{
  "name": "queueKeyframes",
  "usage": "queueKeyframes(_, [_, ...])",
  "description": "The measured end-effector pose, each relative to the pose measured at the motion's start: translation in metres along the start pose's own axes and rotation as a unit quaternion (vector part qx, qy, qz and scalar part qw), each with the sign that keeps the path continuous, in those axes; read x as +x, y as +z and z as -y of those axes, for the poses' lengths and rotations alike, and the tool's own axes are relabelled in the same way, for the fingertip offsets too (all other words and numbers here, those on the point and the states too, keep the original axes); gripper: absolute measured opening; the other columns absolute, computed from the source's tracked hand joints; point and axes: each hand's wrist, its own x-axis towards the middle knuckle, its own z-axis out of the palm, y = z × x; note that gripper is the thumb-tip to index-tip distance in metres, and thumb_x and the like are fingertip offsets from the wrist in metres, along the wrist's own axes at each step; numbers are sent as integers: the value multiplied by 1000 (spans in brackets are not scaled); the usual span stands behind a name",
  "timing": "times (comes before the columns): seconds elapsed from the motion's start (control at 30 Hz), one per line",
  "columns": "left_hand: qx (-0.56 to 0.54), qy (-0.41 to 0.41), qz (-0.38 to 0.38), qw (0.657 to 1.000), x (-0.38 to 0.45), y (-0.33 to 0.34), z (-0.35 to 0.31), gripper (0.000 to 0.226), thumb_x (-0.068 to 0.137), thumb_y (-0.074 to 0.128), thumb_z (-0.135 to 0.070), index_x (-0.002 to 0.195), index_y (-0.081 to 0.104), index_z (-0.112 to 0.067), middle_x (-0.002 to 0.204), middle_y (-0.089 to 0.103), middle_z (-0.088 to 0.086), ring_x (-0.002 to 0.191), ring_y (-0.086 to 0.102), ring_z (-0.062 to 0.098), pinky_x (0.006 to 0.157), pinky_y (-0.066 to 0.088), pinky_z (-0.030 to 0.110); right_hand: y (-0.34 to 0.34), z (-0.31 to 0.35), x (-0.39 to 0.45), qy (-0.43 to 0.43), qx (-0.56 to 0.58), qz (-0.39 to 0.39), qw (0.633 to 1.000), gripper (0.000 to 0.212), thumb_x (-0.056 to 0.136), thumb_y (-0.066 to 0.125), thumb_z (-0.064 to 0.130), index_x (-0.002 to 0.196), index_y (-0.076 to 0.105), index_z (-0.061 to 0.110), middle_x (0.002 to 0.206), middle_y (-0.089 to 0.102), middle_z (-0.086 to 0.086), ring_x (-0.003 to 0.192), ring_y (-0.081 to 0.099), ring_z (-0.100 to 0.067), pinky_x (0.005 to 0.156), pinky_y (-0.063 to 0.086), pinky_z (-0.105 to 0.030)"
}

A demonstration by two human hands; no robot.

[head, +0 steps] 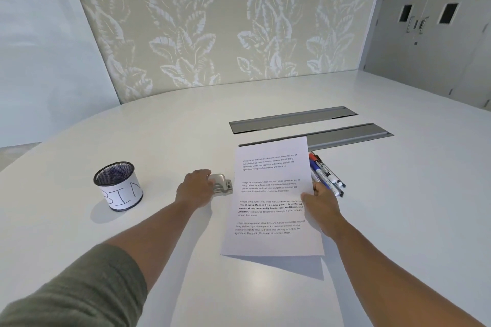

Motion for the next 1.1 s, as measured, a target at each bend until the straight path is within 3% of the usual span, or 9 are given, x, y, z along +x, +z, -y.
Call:
queueKeyframes(0.17, [-3,-8,-1,1000,11,-4,-4,35,100,39,-30,127,61,-27,128,60,2,119,52,24,89,45,37,-1,-1,2,4,-2,-5,1000,20,85,52,7,95,63,20,97,71,1,89,65,-18,76,52,-31])
queueKeyframes(0.27, [-50,-22,15,998,13,-8,-4,32,98,44,-30,123,64,-24,121,62,3,108,59,25,83,49,34,-1,-2,3,8,0,-6,1000,21,84,51,7,97,64,19,97,72,-1,92,67,-22,84,54,-38])
queueKeyframes(0.4, [-78,-26,38,996,11,-9,-2,27,99,46,-29,116,65,-21,111,65,1,95,58,22,74,44,30,0,-3,3,11,3,-8,1000,21,84,52,8,97,64,19,98,72,-2,93,68,-24,87,55,-41])
queueKeyframes(0.6, [-98,-56,48,992,7,-14,-5,21,95,54,-34,84,68,-22,90,72,4,80,61,22,60,40,27,-1,-2,1,9,8,-11,1000,23,84,51,7,99,64,18,97,72,-2,91,67,-23,84,54,-37])
queueKeyframes(0.7, [-95,-78,50,991,3,-21,-4,26,92,58,-35,87,74,-16,86,68,4,78,58,23,63,40,26,-1,-1,-1,8,5,-13,1000,22,84,51,7,98,64,17,97,72,-2,92,67,-23,82,53,-35])
queueKeyframes(0.8, [-107,-109,53,987,-2,-27,-2,28,91,59,-33,85,68,-7,84,63,8,76,54,26,65,38,26,1,1,-3,6,11,-15,1000,21,84,52,7,98,64,17,99,72,-3,95,67,-24,85,54,-37])
queueKeyframes(0.97, [-159,-134,46,977,-12,-33,3,24,87,62,-29,72,61,-10,75,60,7,71,52,26,66,38,27,8,6,-6,1,45,-7,999,25,84,51,2,101,65,12,103,72,-8,102,67,-29,94,55,-45])
queueKeyframes(1.1, [-203,-136,32,969,-20,-39,5,37,85,64,-28,56,47,-13,67,54,6,68,48,26,66,36,29,13,13,-11,-4,37,-2,999,26,85,50,3,104,64,14,102,71,-6,96,66,-25,83,54,-36])
